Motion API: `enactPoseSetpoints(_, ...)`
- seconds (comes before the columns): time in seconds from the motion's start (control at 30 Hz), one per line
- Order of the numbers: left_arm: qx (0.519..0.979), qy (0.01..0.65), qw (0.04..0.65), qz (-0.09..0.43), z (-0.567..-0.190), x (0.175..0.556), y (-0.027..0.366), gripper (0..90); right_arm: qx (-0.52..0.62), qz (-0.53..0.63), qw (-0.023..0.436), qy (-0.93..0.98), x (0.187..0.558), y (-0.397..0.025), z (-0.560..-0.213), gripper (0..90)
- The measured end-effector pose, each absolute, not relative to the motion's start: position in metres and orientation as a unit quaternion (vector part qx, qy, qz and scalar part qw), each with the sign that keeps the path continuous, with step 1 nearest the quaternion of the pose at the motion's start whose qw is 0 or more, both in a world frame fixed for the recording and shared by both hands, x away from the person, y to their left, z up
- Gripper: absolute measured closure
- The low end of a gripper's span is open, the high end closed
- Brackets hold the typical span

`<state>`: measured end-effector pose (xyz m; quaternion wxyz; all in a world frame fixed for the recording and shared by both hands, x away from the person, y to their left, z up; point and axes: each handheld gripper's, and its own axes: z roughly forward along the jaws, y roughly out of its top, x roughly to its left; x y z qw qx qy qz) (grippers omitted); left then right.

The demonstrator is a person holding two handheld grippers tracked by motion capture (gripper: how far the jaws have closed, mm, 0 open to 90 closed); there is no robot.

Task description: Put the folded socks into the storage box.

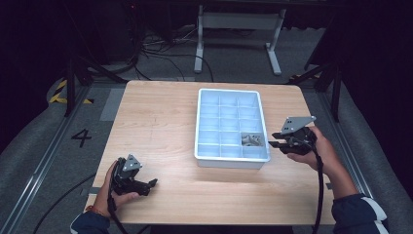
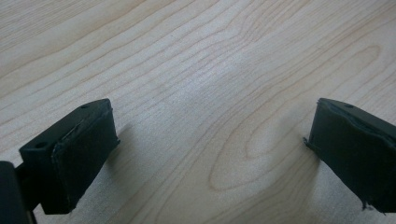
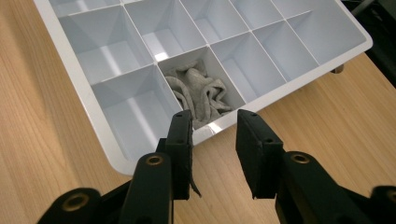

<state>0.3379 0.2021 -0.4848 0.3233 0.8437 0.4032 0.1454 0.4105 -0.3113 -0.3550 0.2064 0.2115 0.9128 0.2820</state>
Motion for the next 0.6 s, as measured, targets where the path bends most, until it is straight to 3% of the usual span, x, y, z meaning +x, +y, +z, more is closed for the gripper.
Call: enactPoseSetpoints(0.6, 0.844, 0.403, 0.324, 0.145, -0.485, 0.338, 0.202, 1.4, 0.217, 0.290, 0.229, 0.903, 0.379, -0.340, -0.359, 57.2)
